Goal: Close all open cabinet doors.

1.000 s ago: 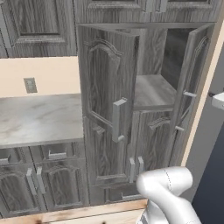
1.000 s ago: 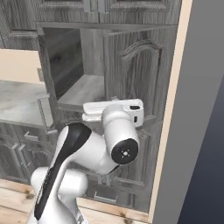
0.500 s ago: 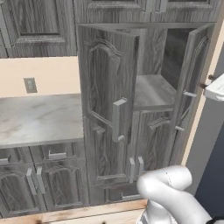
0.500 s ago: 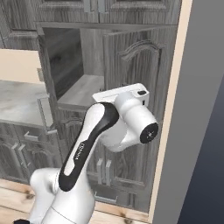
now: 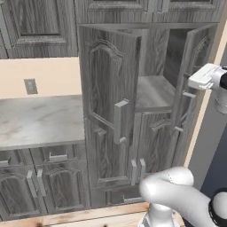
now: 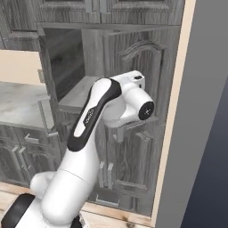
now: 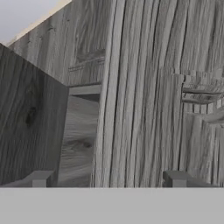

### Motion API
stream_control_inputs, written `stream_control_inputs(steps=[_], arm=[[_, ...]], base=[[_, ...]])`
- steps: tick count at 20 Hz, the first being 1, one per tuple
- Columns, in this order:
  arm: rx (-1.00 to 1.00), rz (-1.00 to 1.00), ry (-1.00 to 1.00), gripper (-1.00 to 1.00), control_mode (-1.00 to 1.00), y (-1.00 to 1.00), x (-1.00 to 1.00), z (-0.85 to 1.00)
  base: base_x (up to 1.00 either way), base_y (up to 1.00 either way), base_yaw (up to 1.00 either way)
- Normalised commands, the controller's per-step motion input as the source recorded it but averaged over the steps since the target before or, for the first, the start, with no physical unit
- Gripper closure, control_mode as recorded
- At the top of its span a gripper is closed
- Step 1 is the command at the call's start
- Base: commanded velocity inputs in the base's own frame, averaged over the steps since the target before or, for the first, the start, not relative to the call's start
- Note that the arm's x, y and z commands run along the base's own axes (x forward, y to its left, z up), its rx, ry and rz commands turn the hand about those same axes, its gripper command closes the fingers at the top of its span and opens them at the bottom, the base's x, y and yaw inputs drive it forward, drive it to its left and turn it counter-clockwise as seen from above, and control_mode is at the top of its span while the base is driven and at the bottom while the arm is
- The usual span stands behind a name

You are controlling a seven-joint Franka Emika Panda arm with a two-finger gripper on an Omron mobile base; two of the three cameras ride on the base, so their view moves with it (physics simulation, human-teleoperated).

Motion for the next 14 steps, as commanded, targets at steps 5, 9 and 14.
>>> stream_control_inputs(steps=[5, 9, 14], arm=[[-0.04, 0.0, 0.0, -1.0, -1.0, 0.32, 0.83, 0.09], [-0.02, 0.0, 0.0, -1.0, -1.0, 0.21, 0.84, 0.0], [0.0, 0.0, 0.0, -1.0, -1.0, 0.2, 0.83, 0.0]], base=[[0.0, 0.0, 0.0], [0.0, 0.0, 0.0], [0.0, 0.0, 0.0]])
